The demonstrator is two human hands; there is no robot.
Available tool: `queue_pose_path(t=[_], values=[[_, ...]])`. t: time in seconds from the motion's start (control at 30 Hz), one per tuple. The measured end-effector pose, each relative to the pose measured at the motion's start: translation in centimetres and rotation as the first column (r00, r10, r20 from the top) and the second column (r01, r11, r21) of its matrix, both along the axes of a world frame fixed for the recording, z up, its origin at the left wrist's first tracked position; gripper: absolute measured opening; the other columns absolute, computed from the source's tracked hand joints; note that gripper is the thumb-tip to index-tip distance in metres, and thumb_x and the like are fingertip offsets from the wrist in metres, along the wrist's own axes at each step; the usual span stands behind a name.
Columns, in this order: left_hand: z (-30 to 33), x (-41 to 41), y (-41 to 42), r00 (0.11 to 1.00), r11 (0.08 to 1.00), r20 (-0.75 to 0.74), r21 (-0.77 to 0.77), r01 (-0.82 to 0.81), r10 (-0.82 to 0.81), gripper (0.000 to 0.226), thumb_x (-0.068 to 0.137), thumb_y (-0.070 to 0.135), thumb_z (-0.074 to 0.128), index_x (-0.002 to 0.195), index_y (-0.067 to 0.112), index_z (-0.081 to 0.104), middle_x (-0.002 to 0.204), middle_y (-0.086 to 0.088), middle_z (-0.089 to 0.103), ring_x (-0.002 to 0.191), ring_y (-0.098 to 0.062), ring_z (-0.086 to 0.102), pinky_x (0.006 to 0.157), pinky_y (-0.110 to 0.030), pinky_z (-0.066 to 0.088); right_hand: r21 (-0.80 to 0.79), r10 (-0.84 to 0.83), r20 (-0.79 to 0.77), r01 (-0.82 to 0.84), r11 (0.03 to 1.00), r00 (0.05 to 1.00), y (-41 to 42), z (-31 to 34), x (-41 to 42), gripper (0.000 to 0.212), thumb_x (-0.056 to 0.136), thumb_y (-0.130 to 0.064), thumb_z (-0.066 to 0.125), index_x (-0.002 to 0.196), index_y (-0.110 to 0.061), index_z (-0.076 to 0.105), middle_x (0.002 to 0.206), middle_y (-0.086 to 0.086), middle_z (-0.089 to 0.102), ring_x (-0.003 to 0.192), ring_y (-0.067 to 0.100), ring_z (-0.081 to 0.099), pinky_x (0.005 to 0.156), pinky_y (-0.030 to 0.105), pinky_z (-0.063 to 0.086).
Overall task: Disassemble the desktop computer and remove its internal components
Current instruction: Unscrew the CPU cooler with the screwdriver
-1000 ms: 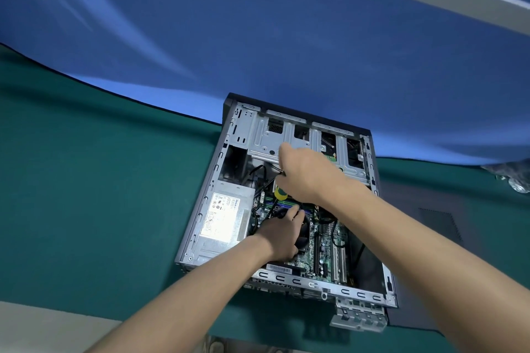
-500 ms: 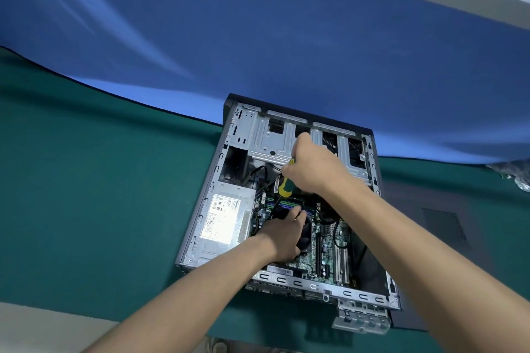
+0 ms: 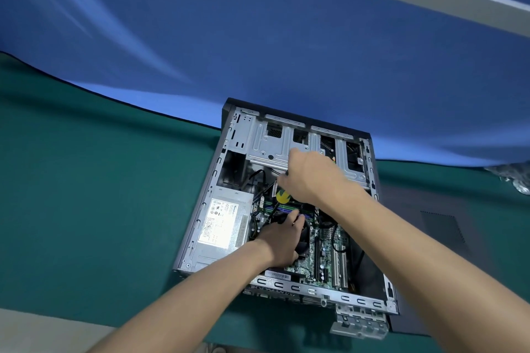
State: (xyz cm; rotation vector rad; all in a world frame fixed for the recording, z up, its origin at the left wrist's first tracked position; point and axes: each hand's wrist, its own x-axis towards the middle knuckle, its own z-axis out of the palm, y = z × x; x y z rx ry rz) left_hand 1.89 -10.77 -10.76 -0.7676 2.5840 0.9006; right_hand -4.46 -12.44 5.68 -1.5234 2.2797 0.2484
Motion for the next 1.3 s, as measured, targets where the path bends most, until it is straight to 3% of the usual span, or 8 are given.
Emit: queue_pose_path(t=[0.27, 0.43, 0.53, 0.7, 0.83, 1.0, 1.13, 1.3], values=[[0.3, 0.0, -0.1, 0.998, 0.999, 0.060, -0.027, 0.031, -0.029, 0.079, 0.089, 0.021, 0.059, 0.149, 0.016, 0.007, 0.158, -0.004, -0.007, 0.100, -0.040, 0.059, 0.071, -0.037, 0.045, 0.007, 0.026, -0.219, -0.025, 1.000, 0.975, 0.8, -0.2, -0.6, 0.043, 0.099, -0.039, 0.040, 0.064, -0.014, 0.036, 0.067, 0.002, 0.047, 0.054, 0.019, 0.042, 0.044, 0.026, 0.024], [0.4, -0.1, 0.0, 0.993, 0.998, 0.114, -0.037, 0.040, -0.036, 0.082, 0.092, 0.023, 0.055, 0.150, 0.018, -0.003, 0.158, 0.000, -0.014, 0.112, -0.038, 0.053, 0.078, -0.037, 0.045, -0.135, 0.010, 0.029, -0.006, 0.991, 1.000, 1.1, -0.4, -1.5, 0.032, 0.090, -0.041, 0.056, 0.096, -0.010, 0.050, 0.081, 0.005, 0.056, 0.077, 0.027, 0.054, 0.058, 0.032, 0.041], [0.5, -0.2, 0.0, 0.990, 0.998, 0.131, -0.048, 0.048, -0.041, 0.084, 0.093, 0.025, 0.056, 0.150, 0.017, -0.005, 0.158, 0.000, -0.015, 0.113, -0.035, 0.054, 0.080, -0.037, 0.044, -0.186, -0.077, -0.099, 0.058, 0.981, 0.992, 1.5, -1.1, -1.6, 0.047, 0.087, -0.059, 0.052, 0.089, -0.013, 0.041, 0.071, 0.000, 0.052, 0.065, 0.023, 0.050, 0.049, 0.030, 0.032], [0.5, -0.2, -0.1, 0.992, 0.998, 0.121, -0.037, 0.045, -0.040, 0.082, 0.093, 0.023, 0.055, 0.150, 0.018, -0.004, 0.158, 0.000, -0.015, 0.110, -0.036, 0.055, 0.076, -0.038, 0.044, -0.147, -0.040, 0.140, 0.060, 0.987, 0.989, 1.2, -1.1, -1.7, 0.022, 0.089, -0.031, 0.056, 0.098, -0.015, 0.044, 0.082, 0.006, 0.059, 0.073, 0.025, 0.055, 0.051, 0.030, 0.035], [0.3, -0.1, -0.1, 0.993, 0.997, 0.113, -0.051, 0.050, -0.044, 0.082, 0.092, 0.023, 0.055, 0.150, 0.017, -0.002, 0.158, 0.000, -0.015, 0.106, -0.035, 0.057, 0.077, -0.039, 0.045, -0.085, -0.040, -0.075, 0.033, 0.996, 0.996, 0.7, -0.6, -1.4, 0.038, 0.091, -0.051, 0.049, 0.091, -0.014, 0.037, 0.080, 0.003, 0.051, 0.077, 0.028, 0.054, 0.060, 0.032, 0.037], [0.3, -0.1, -0.1, 0.997, 1.000, 0.072, -0.019, 0.025, -0.023, 0.081, 0.091, 0.019, 0.056, 0.150, 0.016, 0.001, 0.158, -0.001, -0.013, 0.100, -0.036, 0.059, 0.076, -0.039, 0.044, -0.082, 0.016, 0.116, -0.007, 0.997, 0.993, 0.5, -0.4, -1.1, 0.019, 0.093, -0.029, 0.052, 0.098, -0.012, 0.043, 0.090, 0.011, 0.061, 0.081, 0.029, 0.056, 0.061, 0.032, 0.040], [0.1, 0.1, -0.1, 0.998, 0.999, 0.050, -0.030, 0.037, -0.035, 0.084, 0.090, 0.023, 0.059, 0.150, 0.013, 0.001, 0.158, -0.003, -0.010, 0.109, -0.039, 0.056, 0.083, -0.040, 0.045, 0.002, 0.052, -0.278, -0.053, 0.999, 0.959, 0.3, -0.1, -0.6, 0.038, 0.097, -0.047, 0.042, 0.105, -0.009, 0.040, 0.082, 0.003, 0.050, 0.080, 0.029, 0.058, 0.049, 0.029, 0.030], [0.0, 0.0, -0.1, 0.999, 1.000, 0.045, -0.017, 0.016, -0.015, 0.083, 0.090, 0.021, 0.059, 0.150, 0.015, 0.002, 0.158, -0.002, -0.011, 0.100, -0.038, 0.059, 0.077, -0.038, 0.045, -0.018, 0.072, 0.053, -0.071, 0.997, 0.996, 0.0, 0.2, -0.8, 0.024, 0.094, -0.028, 0.051, 0.106, -0.010, 0.041, 0.096, 0.010, 0.059, 0.082, 0.028, 0.051, 0.064, 0.033, 0.039]])
